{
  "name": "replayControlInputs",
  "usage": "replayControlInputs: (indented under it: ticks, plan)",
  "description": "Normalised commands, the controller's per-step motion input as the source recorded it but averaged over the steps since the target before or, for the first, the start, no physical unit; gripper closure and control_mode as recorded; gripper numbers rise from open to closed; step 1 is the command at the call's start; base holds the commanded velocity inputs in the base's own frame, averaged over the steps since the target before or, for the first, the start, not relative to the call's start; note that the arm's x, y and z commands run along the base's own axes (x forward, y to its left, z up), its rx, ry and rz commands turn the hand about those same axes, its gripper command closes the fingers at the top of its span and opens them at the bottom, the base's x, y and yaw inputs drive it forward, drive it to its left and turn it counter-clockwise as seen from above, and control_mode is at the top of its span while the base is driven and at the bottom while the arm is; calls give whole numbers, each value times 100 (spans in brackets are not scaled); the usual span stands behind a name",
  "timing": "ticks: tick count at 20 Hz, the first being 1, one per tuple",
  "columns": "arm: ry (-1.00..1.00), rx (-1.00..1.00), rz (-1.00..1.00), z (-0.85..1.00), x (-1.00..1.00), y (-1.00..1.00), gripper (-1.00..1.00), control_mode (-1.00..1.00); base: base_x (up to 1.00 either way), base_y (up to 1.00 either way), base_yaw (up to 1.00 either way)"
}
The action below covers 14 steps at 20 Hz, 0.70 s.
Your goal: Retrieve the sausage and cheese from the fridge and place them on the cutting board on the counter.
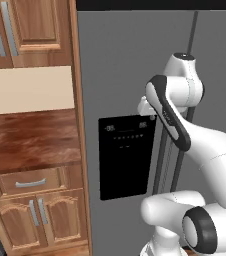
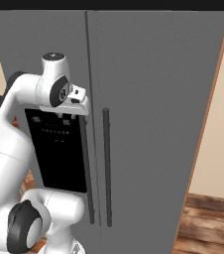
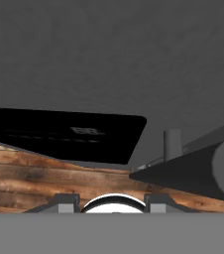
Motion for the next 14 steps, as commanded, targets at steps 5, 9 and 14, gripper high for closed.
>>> replayControlInputs:
  ticks: [5,9,14]
  plan:
    - [0,0,0,0,0,0,-100,100,0,0,0]
    - [0,0,0,0,0,0,-100,100,0,0,0]
    - [0,0,0,0,0,0,-100,100,0,0,0]
